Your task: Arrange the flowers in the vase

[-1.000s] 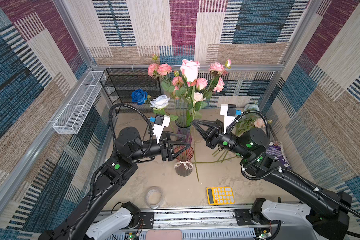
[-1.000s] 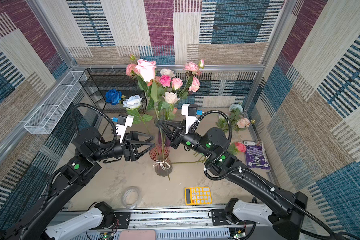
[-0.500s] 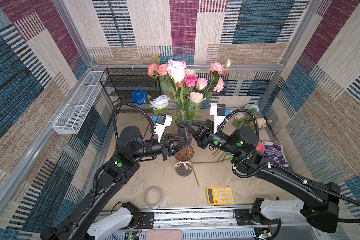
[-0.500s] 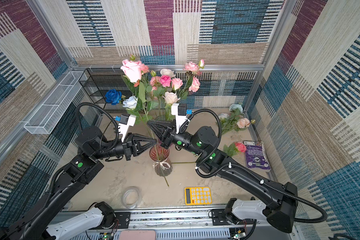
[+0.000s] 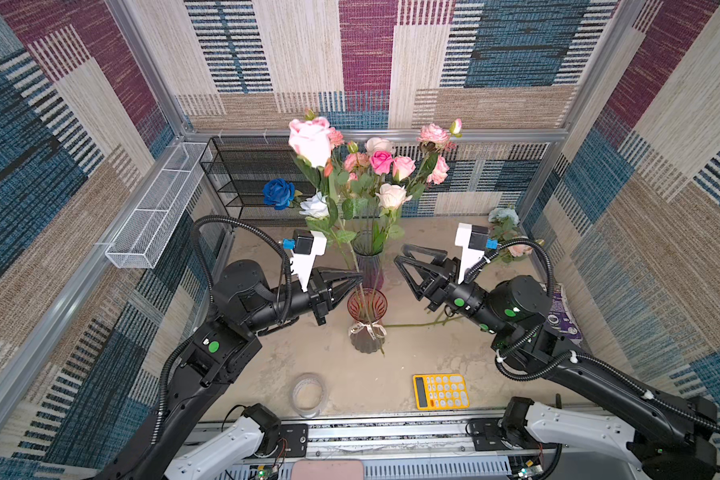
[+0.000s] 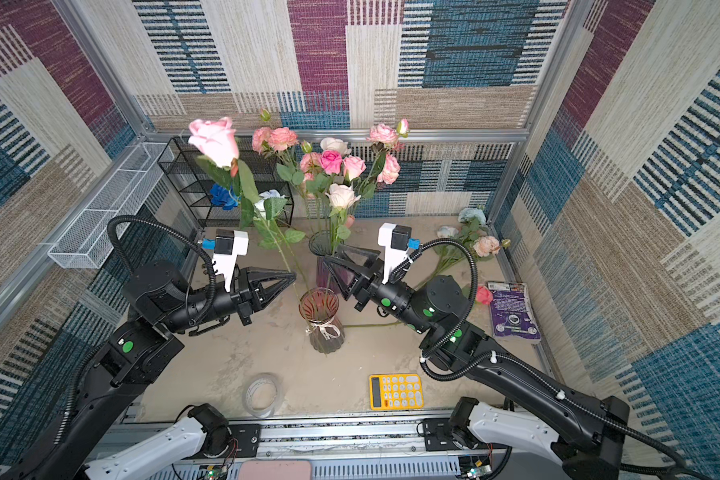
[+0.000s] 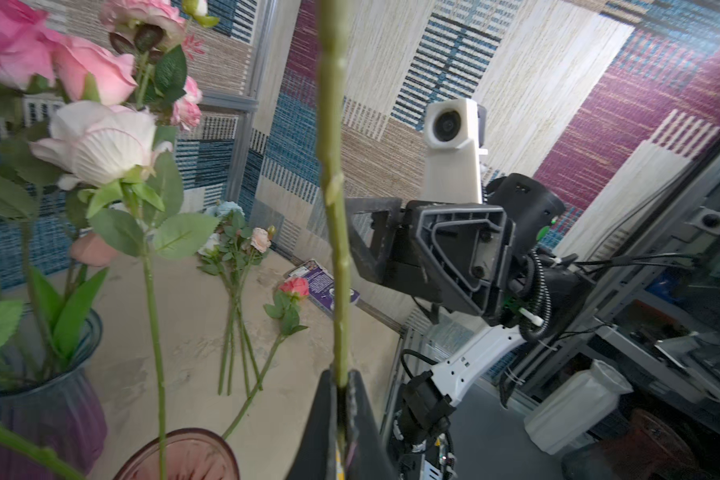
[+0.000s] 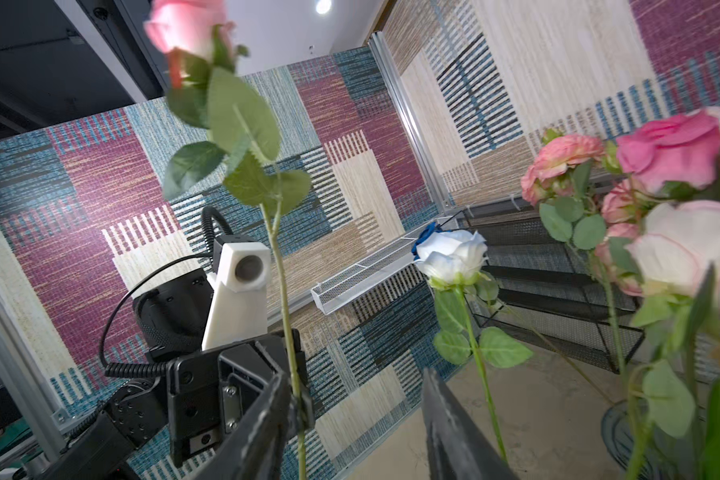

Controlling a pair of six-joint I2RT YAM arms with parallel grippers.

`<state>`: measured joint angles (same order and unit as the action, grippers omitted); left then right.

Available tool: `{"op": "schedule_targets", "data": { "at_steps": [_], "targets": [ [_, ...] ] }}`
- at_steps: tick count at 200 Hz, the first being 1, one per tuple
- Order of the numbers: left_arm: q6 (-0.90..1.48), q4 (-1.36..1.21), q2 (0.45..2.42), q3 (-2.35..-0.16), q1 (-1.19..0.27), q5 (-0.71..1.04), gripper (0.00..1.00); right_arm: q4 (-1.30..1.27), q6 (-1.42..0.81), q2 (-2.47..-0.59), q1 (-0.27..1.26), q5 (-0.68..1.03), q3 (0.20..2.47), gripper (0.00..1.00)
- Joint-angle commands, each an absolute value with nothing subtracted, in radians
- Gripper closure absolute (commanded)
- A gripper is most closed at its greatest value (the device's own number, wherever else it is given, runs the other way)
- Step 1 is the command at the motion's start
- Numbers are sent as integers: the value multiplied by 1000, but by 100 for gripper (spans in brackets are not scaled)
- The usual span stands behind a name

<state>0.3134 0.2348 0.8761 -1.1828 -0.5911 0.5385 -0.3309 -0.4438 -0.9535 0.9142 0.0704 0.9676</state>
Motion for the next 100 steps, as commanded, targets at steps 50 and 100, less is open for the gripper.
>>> {"op": "schedule_targets", "data": {
  "at_steps": [50, 100],
  "targets": [
    [97, 92, 966, -1200, -590, 234, 100, -270, -392, -828, 914, -60, 926, 47],
    [82, 92, 1042, -1169, -589, 206, 100, -256, -396, -795, 914, -87, 886, 46]
  ]
}}
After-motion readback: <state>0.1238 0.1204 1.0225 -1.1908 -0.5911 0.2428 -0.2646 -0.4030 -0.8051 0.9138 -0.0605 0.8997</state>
